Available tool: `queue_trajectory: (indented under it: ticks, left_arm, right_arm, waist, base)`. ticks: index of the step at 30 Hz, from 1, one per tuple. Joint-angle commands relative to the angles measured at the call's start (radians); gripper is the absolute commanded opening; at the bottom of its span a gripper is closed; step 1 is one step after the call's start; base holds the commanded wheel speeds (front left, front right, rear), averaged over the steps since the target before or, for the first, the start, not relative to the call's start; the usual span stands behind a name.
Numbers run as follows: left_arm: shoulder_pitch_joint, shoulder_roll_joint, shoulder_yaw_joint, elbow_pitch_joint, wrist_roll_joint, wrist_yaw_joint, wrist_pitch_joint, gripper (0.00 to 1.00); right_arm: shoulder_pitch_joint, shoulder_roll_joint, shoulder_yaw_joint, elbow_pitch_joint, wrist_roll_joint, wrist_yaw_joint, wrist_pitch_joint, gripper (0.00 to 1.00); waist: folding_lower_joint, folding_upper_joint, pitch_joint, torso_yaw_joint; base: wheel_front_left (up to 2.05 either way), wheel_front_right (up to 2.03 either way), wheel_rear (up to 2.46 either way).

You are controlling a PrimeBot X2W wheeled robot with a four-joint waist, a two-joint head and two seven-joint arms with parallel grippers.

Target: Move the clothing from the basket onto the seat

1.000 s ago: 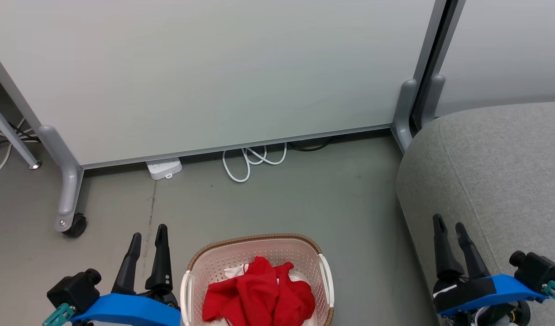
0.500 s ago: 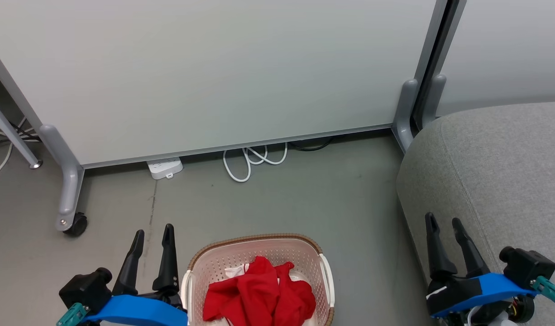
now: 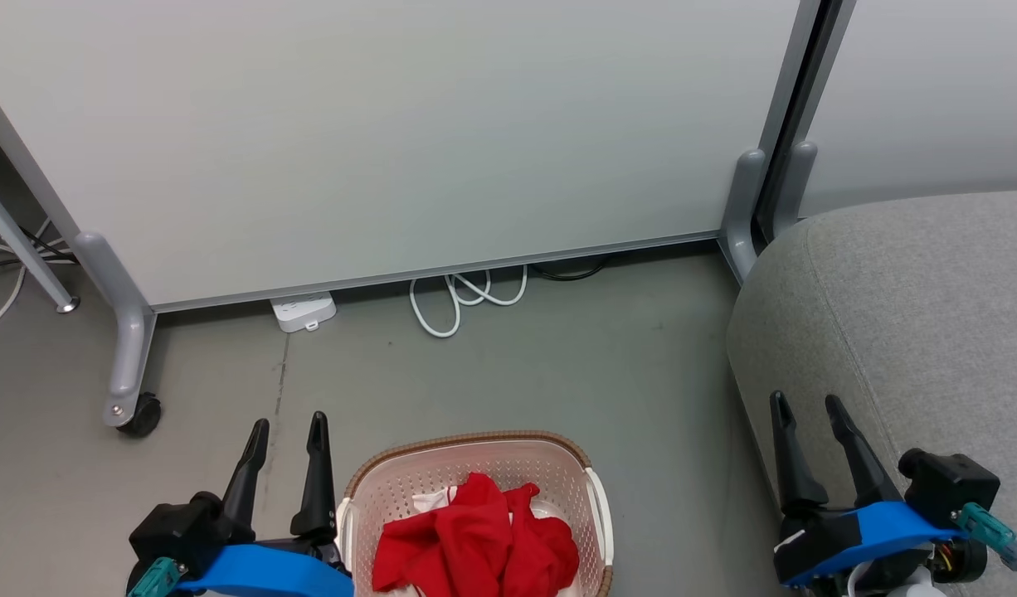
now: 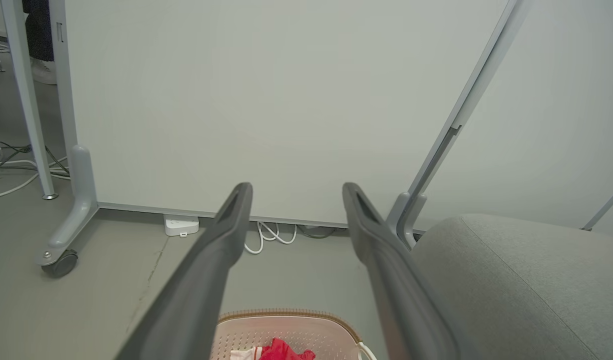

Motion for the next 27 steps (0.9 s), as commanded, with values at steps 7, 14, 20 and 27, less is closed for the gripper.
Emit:
queue_trajectory:
  ticks: [7,14,20,27]
  left_arm:
    - [-0.003,0.006,-0.015,-0.015,0.039,0.015,-0.021,1.00]
    - [0.001,0.007,-0.021,-0.006,0.045,0.023,-0.035,1.00]
    - [0.003,0.007,-0.026,-0.003,0.051,0.027,-0.047,1.00]
    - [0.001,0.007,-0.039,0.001,0.099,0.037,-0.057,1.00]
  right_arm:
    - [-0.002,-0.005,-0.002,-0.013,-0.082,0.000,-0.011,1.00]
    - [0.002,-0.006,-0.002,-0.017,-0.130,0.000,-0.020,1.00]
    - [0.003,-0.006,0.003,-0.020,-0.171,0.000,-0.027,1.00]
    - [0.012,-0.006,0.002,-0.022,-0.218,0.000,-0.034,1.00]
  waist:
    - [0.0000,0.0000,-0.005,0.000]
    - [0.0000,0.0000,-0.005,-0.002]
    - [0.0000,0.0000,-0.004,-0.004]
    - [0.0000,0.0000,-0.006,-0.005]
  base:
    - [0.00,0.00,0.00]
    - [0.00,0.00,0.00]
    - [0.00,0.00,0.00]
    - [0.00,0.00,0.00]
